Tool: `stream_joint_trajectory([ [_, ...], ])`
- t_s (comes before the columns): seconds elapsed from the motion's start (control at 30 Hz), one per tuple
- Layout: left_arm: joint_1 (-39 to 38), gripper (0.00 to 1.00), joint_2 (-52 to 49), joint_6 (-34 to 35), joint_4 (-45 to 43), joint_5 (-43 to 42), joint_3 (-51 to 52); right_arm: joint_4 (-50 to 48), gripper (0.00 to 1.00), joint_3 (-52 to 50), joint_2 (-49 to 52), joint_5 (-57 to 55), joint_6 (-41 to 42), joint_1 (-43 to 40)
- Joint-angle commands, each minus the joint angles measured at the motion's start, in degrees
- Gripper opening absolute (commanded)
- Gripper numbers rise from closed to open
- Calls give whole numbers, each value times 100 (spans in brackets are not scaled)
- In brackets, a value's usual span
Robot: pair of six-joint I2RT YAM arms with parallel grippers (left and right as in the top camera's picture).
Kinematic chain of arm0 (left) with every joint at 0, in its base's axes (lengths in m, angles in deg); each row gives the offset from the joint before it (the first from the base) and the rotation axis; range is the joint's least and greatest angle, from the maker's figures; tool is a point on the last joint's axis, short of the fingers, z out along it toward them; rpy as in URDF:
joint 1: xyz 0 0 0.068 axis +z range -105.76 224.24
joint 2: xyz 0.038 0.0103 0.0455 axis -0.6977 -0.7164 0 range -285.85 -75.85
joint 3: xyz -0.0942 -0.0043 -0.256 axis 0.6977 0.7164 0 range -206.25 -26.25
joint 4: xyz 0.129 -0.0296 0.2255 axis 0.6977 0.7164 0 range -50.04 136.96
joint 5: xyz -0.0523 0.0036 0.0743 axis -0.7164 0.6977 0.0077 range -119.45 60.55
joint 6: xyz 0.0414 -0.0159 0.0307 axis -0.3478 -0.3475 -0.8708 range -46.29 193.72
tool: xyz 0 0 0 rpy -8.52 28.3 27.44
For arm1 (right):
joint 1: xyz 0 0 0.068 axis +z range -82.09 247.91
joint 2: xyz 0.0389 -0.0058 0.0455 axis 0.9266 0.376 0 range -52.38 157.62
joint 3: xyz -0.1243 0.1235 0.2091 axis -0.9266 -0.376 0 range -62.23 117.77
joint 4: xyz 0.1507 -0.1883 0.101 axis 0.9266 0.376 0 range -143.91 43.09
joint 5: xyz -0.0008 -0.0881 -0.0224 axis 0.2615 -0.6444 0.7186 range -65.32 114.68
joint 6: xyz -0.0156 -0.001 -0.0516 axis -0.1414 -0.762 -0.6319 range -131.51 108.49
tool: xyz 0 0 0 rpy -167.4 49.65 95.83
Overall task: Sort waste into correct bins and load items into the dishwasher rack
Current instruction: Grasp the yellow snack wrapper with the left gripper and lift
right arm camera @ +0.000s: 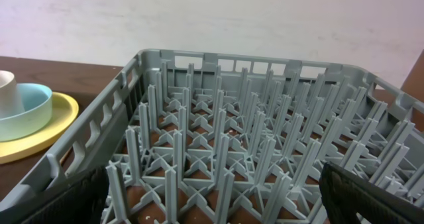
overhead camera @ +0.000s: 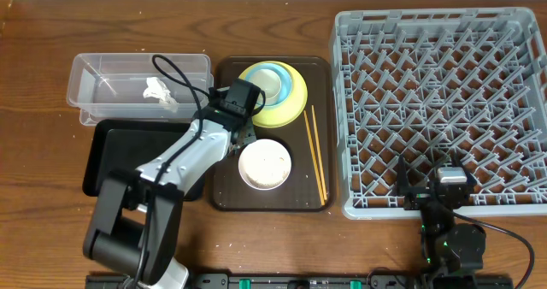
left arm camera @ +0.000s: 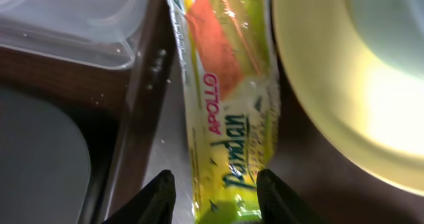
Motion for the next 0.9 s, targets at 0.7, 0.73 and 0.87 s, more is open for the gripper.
stream_joint_trajectory([
  [0.7, -17, 35, -511, -9, -286, 105, 26, 22, 99, -11, -37, 22, -68, -57],
  [0.73, -17, 34, -531, -9, -304, 105, 26, 24, 99, -11, -37, 22, -70, -57],
  [0.87, -17, 30, -649, -9, -372, 103, 26, 24, 99, -11, -37, 22, -70, -57],
])
